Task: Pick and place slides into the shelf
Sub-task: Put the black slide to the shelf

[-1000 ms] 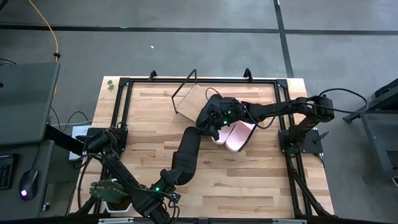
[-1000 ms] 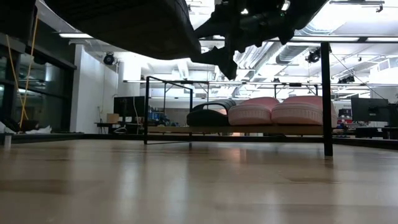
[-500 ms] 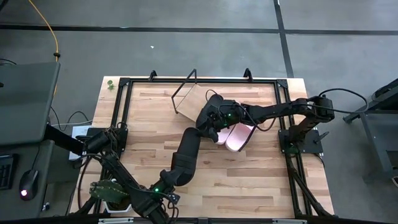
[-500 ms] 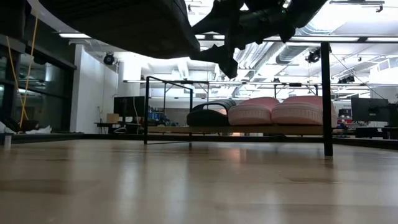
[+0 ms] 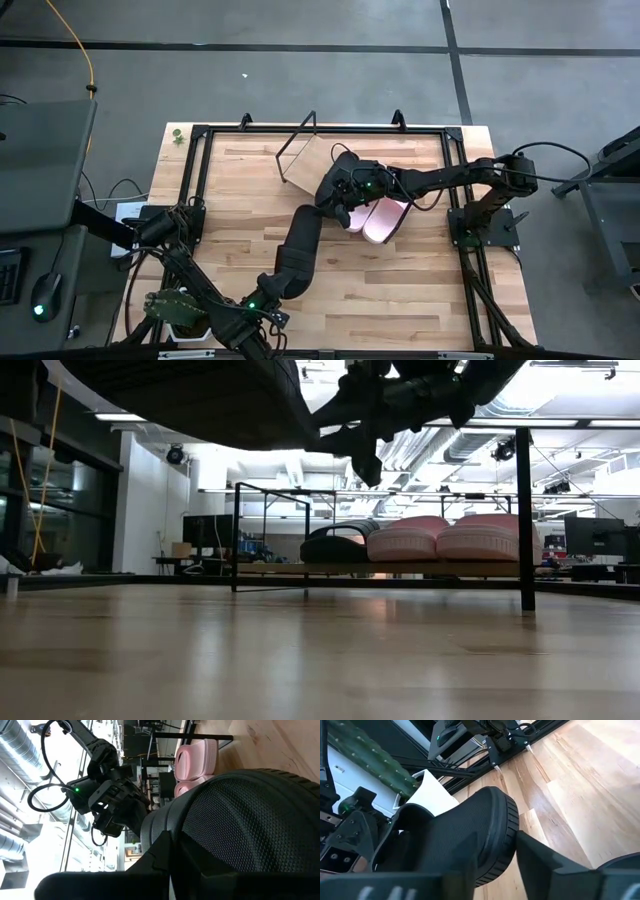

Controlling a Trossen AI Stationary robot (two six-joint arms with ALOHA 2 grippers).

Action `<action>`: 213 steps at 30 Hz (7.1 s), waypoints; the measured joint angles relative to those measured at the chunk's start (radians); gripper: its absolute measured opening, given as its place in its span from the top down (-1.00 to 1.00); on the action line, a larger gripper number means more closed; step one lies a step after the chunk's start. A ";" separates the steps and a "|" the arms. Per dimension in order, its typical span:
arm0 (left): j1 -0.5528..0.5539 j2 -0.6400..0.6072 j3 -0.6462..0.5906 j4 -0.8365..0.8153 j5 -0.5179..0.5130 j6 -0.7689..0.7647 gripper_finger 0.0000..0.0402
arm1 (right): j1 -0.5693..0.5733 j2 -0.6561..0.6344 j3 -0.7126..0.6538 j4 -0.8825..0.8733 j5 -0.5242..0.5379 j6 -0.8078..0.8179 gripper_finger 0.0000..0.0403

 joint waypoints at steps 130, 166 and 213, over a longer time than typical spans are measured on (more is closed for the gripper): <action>0.000 0.001 0.000 0.026 -0.043 0.057 1.00 | 0.009 0.035 0.000 -0.004 -0.083 0.081 -0.08; 0.000 0.001 0.000 0.079 -0.044 0.106 1.00 | 0.032 0.120 0.000 0.175 -0.034 0.094 0.09; 0.033 0.001 0.000 0.079 -0.013 0.072 -0.14 | -0.022 0.120 0.001 0.179 -0.006 -0.010 0.72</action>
